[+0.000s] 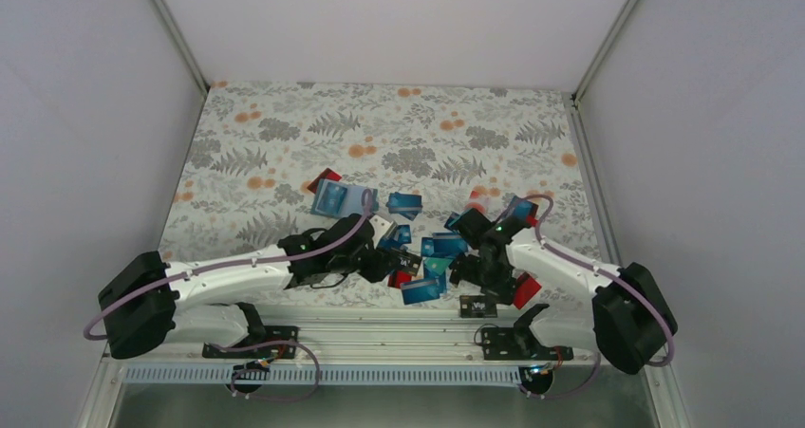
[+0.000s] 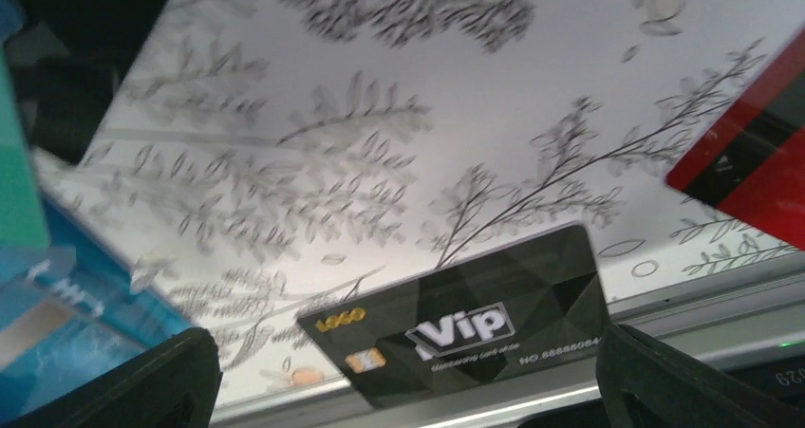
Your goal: Put the credit cards into the card holder
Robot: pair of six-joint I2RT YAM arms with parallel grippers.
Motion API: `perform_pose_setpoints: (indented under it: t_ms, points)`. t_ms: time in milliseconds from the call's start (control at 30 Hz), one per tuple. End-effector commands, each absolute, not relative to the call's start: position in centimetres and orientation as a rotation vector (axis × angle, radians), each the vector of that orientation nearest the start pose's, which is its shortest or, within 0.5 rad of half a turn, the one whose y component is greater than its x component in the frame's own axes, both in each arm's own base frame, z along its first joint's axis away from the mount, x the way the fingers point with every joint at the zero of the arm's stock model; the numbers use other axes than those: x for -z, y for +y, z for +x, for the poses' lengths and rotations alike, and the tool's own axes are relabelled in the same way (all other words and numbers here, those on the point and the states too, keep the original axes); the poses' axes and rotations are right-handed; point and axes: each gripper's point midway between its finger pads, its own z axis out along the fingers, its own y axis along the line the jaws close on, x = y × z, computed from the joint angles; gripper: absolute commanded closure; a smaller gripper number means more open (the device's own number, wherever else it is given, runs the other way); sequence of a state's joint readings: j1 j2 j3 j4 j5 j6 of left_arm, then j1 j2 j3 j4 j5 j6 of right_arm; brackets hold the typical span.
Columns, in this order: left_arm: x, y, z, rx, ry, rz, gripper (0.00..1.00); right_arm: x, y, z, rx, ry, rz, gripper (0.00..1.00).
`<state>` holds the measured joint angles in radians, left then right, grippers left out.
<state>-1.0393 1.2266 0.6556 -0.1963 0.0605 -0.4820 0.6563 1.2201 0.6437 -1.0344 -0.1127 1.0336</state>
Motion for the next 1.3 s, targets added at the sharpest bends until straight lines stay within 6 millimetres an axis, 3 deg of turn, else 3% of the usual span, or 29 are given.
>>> perform_pose_setpoints:
  t_ms: [0, 167, 333, 533, 633, 767, 900, 1133, 1267]
  points:
    - [-11.3, -30.5, 16.5, 0.796, 2.34, 0.735, 0.54, -2.7, 9.3, 11.7, -0.015, 3.145, 0.857, 0.0]
    - [-11.5, -30.2, 16.4, 0.807, 2.327, 0.729, 0.54, -3.5, 8.1, 13.2, -0.104, 3.005, 1.061, 0.0]
    - [-12.0, -30.4, 16.6, 0.805, 2.313, 0.737, 0.54, -1.2, 11.3, 12.0, -0.386, 3.058, 1.196, 0.0]
    - [-12.6, -30.0, 16.7, 0.794, 2.299, 0.726, 0.54, -0.7, 9.8, 11.3, -0.299, 3.003, 1.274, 0.0]
    - [-12.5, -29.9, 16.8, 0.783, 2.301, 0.721, 0.54, -0.2, 11.0, 11.0, -0.41, 3.025, 1.263, 0.0]
    - [-12.7, -30.1, 16.9, 0.793, 2.297, 0.719, 0.54, -0.6, 11.8, 10.9, -0.418, 3.05, 1.218, 0.0]
    - [-12.6, -30.2, 17.0, 0.793, 2.298, 0.723, 0.54, -0.6, 14.2, 10.6, -0.502, 3.104, 1.135, 0.0]
    - [-12.5, -29.9, 16.9, 0.793, 2.307, 0.713, 0.54, -1.0, 18.2, 11.7, -0.512, 3.167, 0.995, 0.0]
    - [-12.7, -29.7, 17.2, 0.777, 2.306, 0.707, 0.54, -1.0, 18.5, 12.0, -0.431, 3.178, 0.929, 0.0]
